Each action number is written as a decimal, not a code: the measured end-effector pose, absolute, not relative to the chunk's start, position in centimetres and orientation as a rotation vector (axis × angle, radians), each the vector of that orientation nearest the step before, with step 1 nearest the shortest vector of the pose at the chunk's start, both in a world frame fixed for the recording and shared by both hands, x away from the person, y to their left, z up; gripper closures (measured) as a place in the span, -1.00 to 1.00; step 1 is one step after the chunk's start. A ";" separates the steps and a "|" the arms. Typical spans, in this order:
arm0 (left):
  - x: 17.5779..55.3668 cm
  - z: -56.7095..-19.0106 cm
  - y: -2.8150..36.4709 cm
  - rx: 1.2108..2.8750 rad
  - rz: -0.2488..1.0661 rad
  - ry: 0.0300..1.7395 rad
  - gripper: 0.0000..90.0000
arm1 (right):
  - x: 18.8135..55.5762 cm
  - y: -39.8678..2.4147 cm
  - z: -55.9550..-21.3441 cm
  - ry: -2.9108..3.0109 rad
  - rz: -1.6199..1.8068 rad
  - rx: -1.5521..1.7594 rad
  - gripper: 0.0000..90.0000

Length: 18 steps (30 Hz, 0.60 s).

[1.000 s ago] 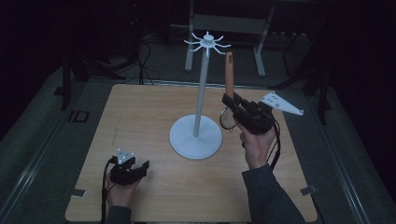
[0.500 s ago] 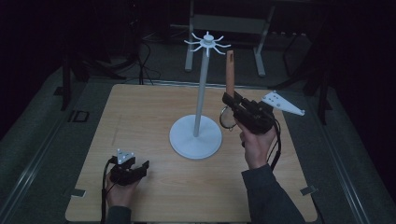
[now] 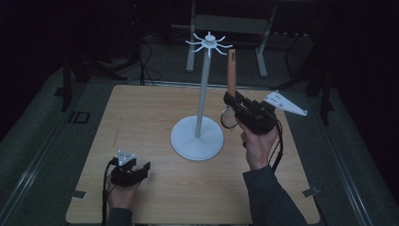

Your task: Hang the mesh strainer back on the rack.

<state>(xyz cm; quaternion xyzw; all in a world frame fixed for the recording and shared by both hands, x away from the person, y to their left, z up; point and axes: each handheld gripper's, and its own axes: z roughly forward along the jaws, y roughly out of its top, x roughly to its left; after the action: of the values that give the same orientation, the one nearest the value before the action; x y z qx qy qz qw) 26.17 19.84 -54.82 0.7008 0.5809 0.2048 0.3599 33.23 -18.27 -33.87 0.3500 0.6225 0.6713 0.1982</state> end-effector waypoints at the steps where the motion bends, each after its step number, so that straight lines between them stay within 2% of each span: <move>1: 26.2 -54.8 19.8 1.807 0.528 1.498 -0.10 | 33.2 -18.3 -33.9 1.742 1.878 0.979 0.55; 18: 26.2 -54.8 19.9 1.810 0.526 1.497 -0.10 | 33.5 -18.0 -33.5 1.752 1.888 0.966 0.55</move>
<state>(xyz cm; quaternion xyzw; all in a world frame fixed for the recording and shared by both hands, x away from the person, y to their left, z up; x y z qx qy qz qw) 26.19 19.86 -54.84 0.7019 0.5804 0.2040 0.3589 33.51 -18.02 -33.48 0.3445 0.6247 0.6733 0.1941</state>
